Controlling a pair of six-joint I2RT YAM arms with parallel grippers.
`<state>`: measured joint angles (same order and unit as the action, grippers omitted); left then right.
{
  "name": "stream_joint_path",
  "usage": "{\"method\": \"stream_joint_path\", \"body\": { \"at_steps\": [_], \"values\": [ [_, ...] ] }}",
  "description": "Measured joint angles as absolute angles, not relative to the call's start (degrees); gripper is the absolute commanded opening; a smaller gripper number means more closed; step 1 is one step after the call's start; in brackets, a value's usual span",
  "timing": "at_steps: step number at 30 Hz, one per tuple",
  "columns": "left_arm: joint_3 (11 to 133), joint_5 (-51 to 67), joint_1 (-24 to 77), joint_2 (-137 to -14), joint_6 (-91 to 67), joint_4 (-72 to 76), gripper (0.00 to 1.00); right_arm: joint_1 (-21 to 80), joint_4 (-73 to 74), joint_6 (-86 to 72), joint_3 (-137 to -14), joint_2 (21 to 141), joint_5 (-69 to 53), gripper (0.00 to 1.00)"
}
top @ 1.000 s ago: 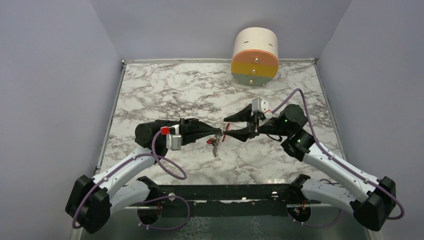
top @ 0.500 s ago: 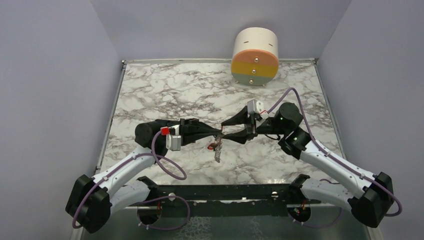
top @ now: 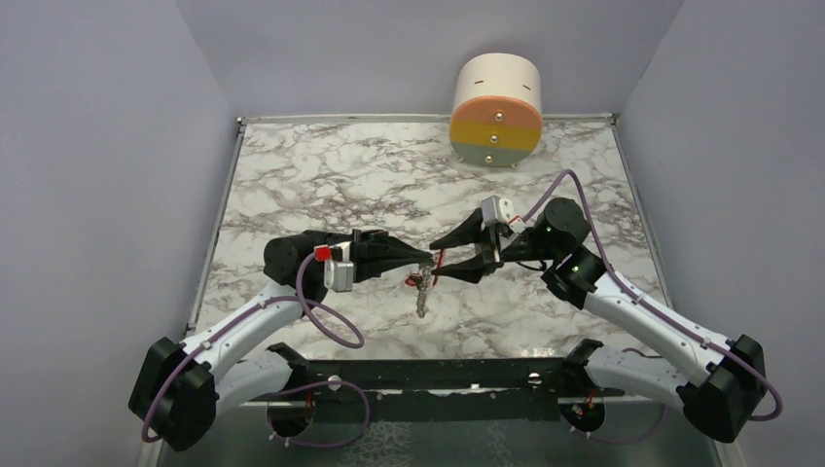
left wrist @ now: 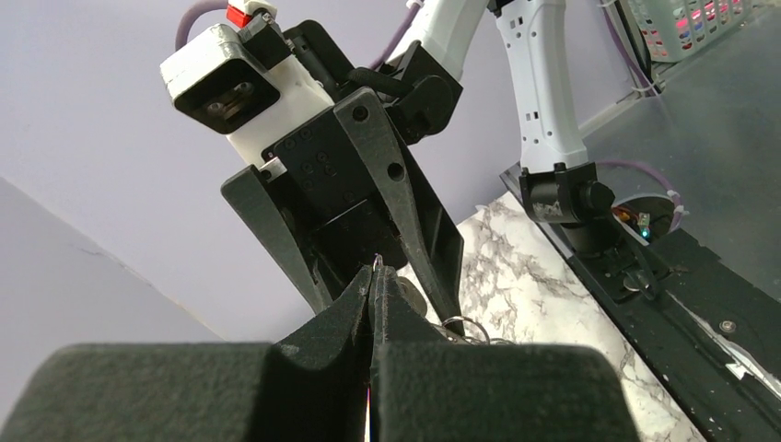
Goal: Remove the keys from the keyring
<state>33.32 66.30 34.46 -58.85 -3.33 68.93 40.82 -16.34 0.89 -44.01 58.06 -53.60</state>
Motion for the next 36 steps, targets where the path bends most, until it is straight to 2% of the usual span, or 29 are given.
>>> {"method": "stream_joint_path", "body": {
  "at_steps": [2, 9, 12, 23, 36],
  "values": [
    [33.3, 66.4, 34.5, -59.0, -3.3, 68.9, 0.00, 40.8, -16.3, 0.7, -44.0, 58.1, -53.9, 0.43],
    [33.3, 66.4, 34.5, -59.1, -3.4, 68.9, 0.00, 40.8, -16.8, 0.1, -44.0, 58.6, -55.4, 0.07],
    [33.3, 66.4, 34.5, -59.4, -3.4, 68.9, 0.00, 40.8, -16.9, -0.1, -44.0, 59.1, -56.1, 0.02],
    [33.3, 64.1, 34.5, -59.5, -2.8, 67.9, 0.00, 40.8, -17.1, -0.3, -44.0, 59.1, -54.8, 0.02],
    [33.2, 52.7, 34.5, -53.6, 5.5, 57.7, 0.00, 40.8, -16.2, 1.5, -44.0, 54.9, -41.8, 0.02]
  ]
}}
